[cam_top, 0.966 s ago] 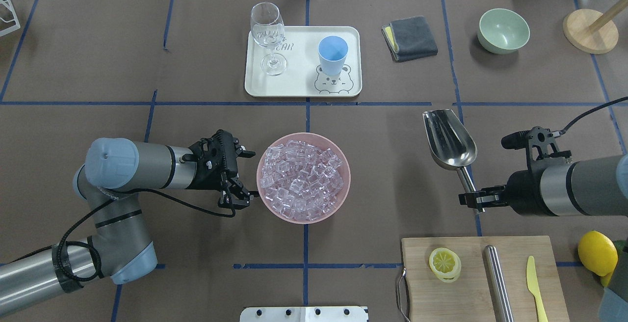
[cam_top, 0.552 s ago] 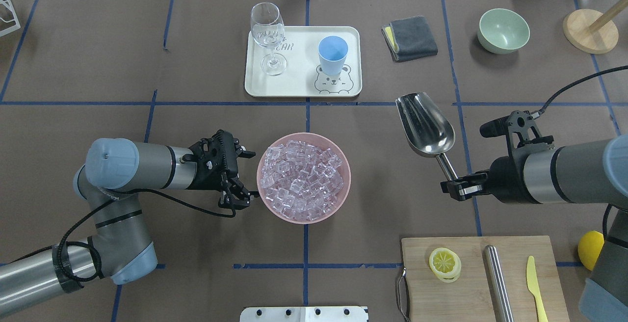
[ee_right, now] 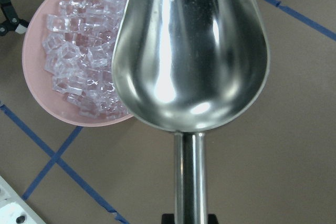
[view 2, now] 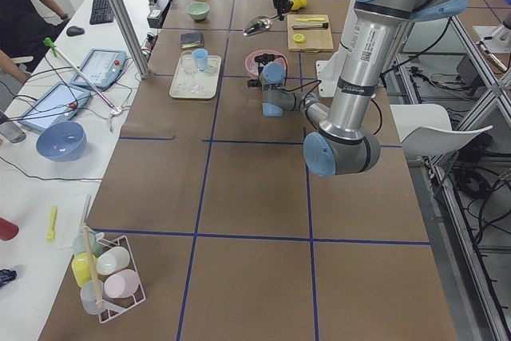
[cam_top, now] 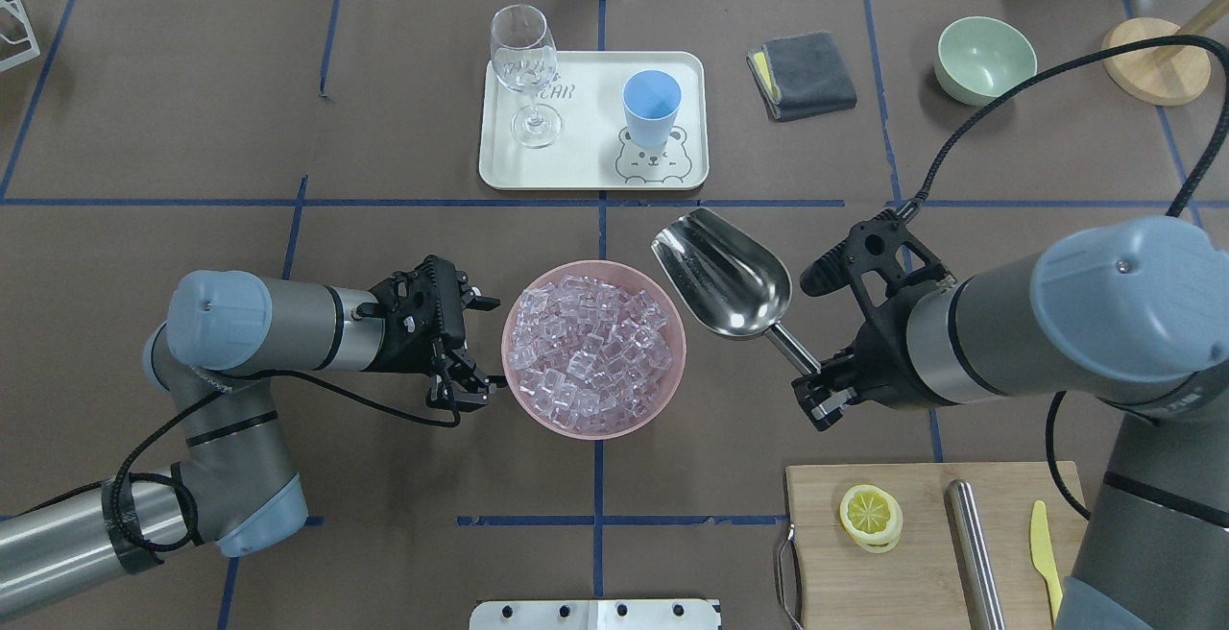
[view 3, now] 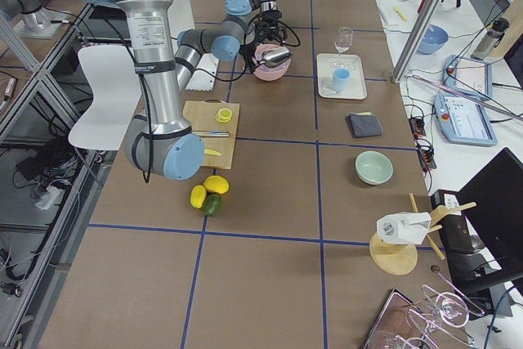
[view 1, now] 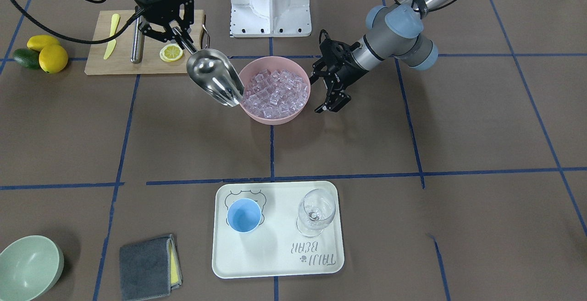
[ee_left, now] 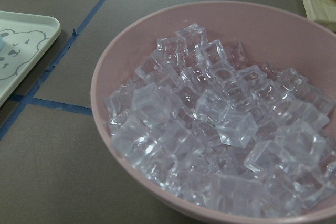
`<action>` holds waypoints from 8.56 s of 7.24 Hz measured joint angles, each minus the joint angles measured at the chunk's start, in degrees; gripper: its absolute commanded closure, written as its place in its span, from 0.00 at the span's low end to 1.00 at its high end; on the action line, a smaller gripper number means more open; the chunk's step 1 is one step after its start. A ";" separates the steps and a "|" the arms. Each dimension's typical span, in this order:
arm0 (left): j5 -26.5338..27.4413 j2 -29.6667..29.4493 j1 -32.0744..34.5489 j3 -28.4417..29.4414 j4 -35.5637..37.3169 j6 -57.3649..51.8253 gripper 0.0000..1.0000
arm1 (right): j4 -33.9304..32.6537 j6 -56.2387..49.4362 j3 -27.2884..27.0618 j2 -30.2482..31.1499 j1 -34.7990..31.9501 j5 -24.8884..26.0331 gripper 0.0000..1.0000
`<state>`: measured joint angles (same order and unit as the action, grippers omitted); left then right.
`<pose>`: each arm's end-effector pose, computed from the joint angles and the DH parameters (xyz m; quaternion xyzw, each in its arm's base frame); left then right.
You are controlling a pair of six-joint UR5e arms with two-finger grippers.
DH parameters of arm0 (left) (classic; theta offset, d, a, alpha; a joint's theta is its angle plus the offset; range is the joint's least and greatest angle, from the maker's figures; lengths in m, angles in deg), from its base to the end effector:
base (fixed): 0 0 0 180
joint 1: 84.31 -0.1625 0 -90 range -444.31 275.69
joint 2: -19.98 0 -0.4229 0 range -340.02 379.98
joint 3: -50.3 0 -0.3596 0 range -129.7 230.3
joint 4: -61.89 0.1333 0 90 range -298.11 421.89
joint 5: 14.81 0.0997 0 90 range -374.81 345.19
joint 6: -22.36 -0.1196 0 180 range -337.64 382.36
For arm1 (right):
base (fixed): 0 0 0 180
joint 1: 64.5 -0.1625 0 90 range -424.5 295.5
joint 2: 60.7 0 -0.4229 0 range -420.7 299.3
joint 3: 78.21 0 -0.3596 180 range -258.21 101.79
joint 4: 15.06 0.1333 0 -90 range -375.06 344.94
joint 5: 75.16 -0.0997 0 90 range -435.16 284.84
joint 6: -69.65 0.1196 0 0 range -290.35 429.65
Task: Put ice in cup with scoop
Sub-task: 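Lower the scoop into the ice cubes with the right gripper, then drag the scoop through the ice to collect cubes, right gripper, then lift the loaded scoop out of the bowl toward the white tray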
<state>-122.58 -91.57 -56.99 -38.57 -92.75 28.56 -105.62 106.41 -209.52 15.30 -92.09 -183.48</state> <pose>0.5014 -0.3680 0.3409 0.4864 0.4716 0.4365 0.5920 -0.3609 -0.2966 0.2613 0.1867 -0.4373 -0.2660 0.8386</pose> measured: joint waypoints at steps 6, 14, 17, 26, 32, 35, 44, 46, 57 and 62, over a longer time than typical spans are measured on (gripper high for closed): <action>-4.02 0.00 -0.43 0.40 0.30 -0.04 0.00 | -16.78 -6.44 2.07 -11.03 3.32 2.42 1.00; -3.52 -1.45 -1.12 1.40 0.47 0.38 0.00 | -54.57 -22.98 12.23 -33.80 4.01 6.83 1.00; -3.48 -1.57 -1.50 1.50 0.50 0.53 0.00 | -61.56 -31.01 18.25 -39.35 4.11 8.18 1.00; -3.50 -1.66 -2.19 1.94 0.40 0.40 0.01 | -68.78 -37.36 26.92 -44.44 5.91 10.59 1.00; -3.42 -1.66 -2.19 1.94 0.48 0.41 0.01 | -60.56 -37.47 25.96 -39.90 6.51 11.02 1.00; -3.41 -1.84 -2.19 1.87 0.48 0.53 0.01 | -54.69 -36.64 22.61 -35.04 6.98 11.03 1.00; -3.36 -2.16 -2.19 1.87 0.48 0.57 0.01 | -42.41 -33.84 23.19 -29.43 8.38 10.59 1.00; -3.33 -2.18 -2.19 1.86 0.48 0.57 0.01 | -37.91 -32.35 23.09 -26.96 8.05 9.99 1.00; -3.33 -1.99 -2.10 1.78 0.48 0.60 0.01 | -21.01 -24.90 22.39 -19.81 5.68 -0.18 1.00; -3.33 -2.01 -2.07 1.74 0.48 0.54 0.01 | -21.21 -19.77 18.43 -17.36 3.14 -3.00 1.00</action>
<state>-125.90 -93.57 -59.06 -36.83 -92.27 29.09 -126.84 86.64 -191.09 -2.06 -88.95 -186.48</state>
